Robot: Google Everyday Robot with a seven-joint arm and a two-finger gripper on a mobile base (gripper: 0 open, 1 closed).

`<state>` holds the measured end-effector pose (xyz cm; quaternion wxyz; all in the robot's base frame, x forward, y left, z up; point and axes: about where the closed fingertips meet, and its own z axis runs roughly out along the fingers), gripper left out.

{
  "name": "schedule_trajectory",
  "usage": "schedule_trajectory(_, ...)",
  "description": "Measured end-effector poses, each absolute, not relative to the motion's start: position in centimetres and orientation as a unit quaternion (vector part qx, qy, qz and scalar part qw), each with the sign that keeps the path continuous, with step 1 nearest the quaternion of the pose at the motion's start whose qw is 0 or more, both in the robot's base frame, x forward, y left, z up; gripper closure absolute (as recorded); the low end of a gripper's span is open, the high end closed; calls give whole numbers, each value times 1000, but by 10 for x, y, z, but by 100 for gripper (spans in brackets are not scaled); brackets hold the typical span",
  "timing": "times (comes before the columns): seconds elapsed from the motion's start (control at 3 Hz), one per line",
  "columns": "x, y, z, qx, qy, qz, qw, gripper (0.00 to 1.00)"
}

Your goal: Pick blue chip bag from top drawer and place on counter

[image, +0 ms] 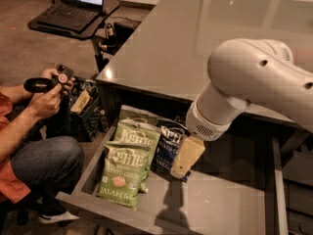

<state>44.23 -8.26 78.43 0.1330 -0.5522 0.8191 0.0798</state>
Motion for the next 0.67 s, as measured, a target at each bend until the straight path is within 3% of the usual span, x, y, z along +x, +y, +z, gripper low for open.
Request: schedule_trajectory(0.67, 478, -85, 768, -523, 837, 49, 150, 0)
